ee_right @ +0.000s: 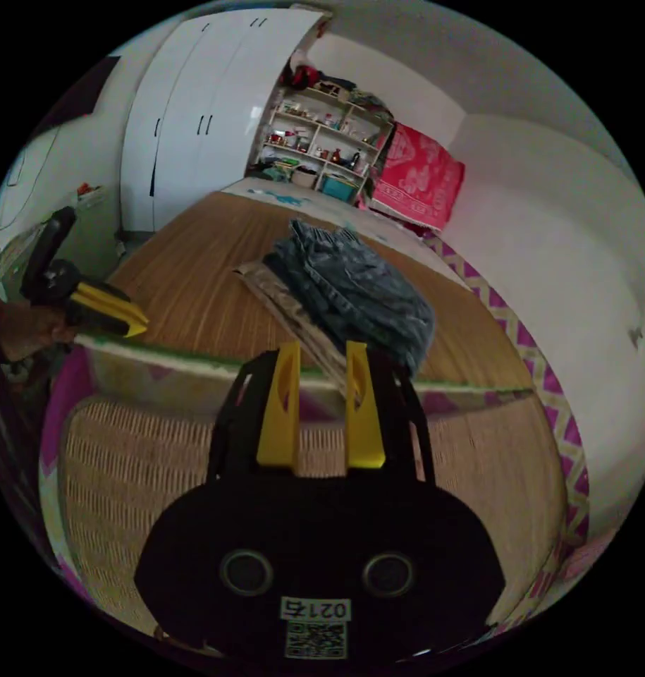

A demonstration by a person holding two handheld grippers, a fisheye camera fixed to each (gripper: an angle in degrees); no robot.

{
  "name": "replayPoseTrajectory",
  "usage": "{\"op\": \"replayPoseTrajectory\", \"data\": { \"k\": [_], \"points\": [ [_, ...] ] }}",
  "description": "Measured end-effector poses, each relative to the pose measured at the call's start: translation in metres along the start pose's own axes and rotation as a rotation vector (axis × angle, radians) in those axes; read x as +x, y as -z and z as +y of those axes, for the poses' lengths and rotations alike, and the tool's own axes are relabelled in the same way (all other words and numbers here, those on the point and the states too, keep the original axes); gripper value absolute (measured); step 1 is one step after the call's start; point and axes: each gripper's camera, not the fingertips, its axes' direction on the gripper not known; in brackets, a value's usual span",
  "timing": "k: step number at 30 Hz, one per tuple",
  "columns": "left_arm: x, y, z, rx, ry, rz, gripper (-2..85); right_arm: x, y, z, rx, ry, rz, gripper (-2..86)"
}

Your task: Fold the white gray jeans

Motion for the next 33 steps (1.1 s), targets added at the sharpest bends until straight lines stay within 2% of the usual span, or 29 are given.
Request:
{"op": "replayPoseTrajectory", "data": {
  "k": [7, 11, 13, 17, 21, 29, 33],
  "points": [
    [-0.039, 0.020, 0.028, -0.014, 0.084, 0.029, -0.9, -0.026, -0.081, -0.153, -0.059, 0.185, 0.021, 13.8],
    [-0.046, 0.031, 0.041, -0.017, 0.070, 0.005, -1.0, -0.041, -0.111, -0.195, -0.143, 0.250, 0.092, 17.1],
    [-0.048, 0.038, 0.050, -0.019, 0.052, -0.029, -1.0, -0.041, -0.128, -0.209, -0.195, 0.200, 0.159, 15.7],
    [-0.056, 0.048, 0.062, -0.020, 0.053, -0.025, -1.0, -0.035, -0.130, -0.222, -0.188, 0.077, 0.135, 11.7],
    [-0.064, 0.059, 0.075, -0.019, 0.052, -0.028, -1.0, -0.014, -0.116, -0.231, -0.175, -0.095, 0.019, 8.8],
    [-0.071, 0.075, 0.095, -0.021, 0.045, -0.044, -1.0, 0.023, -0.085, -0.246, -0.133, -0.293, -0.125, 7.3],
    [-0.074, 0.083, 0.104, -0.021, 0.047, -0.042, -1.0, 0.076, -0.034, -0.239, -0.078, -0.443, -0.181, 6.7]
  ]
}}
